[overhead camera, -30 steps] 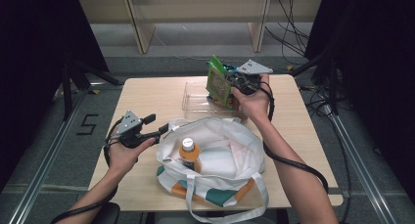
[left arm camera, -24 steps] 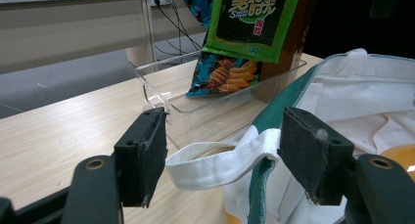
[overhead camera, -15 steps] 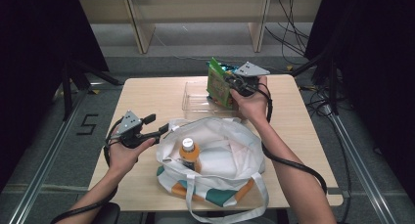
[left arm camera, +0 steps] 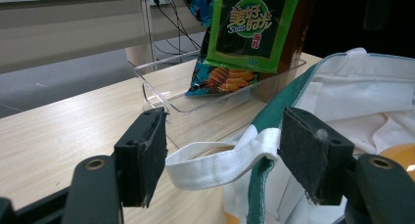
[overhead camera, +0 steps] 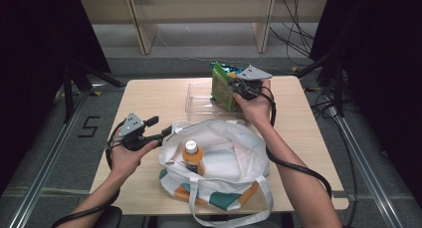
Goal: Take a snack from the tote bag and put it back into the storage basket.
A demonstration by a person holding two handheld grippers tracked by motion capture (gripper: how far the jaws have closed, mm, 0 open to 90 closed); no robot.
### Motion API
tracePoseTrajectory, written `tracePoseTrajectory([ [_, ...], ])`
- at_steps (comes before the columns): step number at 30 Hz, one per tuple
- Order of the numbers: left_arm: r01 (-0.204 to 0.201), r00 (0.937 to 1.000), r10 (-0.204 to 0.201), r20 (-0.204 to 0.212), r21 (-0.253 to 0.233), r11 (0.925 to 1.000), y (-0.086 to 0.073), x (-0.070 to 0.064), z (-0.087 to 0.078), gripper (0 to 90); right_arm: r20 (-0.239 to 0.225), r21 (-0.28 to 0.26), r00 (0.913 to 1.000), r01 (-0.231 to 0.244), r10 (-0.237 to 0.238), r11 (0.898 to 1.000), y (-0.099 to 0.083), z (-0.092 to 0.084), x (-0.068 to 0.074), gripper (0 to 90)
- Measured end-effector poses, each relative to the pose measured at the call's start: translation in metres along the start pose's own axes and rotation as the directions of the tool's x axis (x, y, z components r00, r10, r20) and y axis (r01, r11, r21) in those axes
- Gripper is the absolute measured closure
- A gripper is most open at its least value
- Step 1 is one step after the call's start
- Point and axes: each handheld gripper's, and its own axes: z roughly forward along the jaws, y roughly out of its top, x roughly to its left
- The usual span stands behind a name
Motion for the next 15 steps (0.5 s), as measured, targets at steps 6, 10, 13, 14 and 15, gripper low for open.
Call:
tracePoseTrajectory([
  [6, -0.004, 1.0, 0.004, -0.007, 0.018, 0.9998, 0.0001, 0.0008, -0.0014, 33.7, -0.004, 0.015, 1.0, 0.006, -0.006, 1.0, -0.0029, 0.0002, -0.0004, 90.0],
  [10, -0.004, 1.0, 0.004, -0.004, 0.018, 0.9998, 0.0002, 0.0, -0.0009, 33.7, -0.001, 0.013, 1.0, 0.007, -0.007, 1.0, -0.004, -0.0002, -0.0006, 90.0],
  [13, -0.004, 1.0, 0.004, -0.005, 0.017, 0.9998, 0.0001, 0.0002, -0.001, 33.7, -0.006, 0.022, 1.0, -0.005, 0.005, 1.0, -0.0049, -0.0006, -0.0005, 90.0],
  [14, -0.004, 1.0, 0.004, -0.004, 0.017, 0.9998, 0.0, 0.0003, -0.0011, 33.7, -0.003, 0.016, 1.0, 0.009, -0.009, 1.0, -0.0053, -0.0001, -0.0013, 90.0],
  [15, -0.004, 1.0, 0.004, -0.004, 0.017, 0.9999, -0.0001, 0.0003, -0.001, 33.7, 0.004, 0.016, 0.9999, 0.009, -0.009, 1.0, -0.006, -0.0001, -0.0011, 90.0],
])
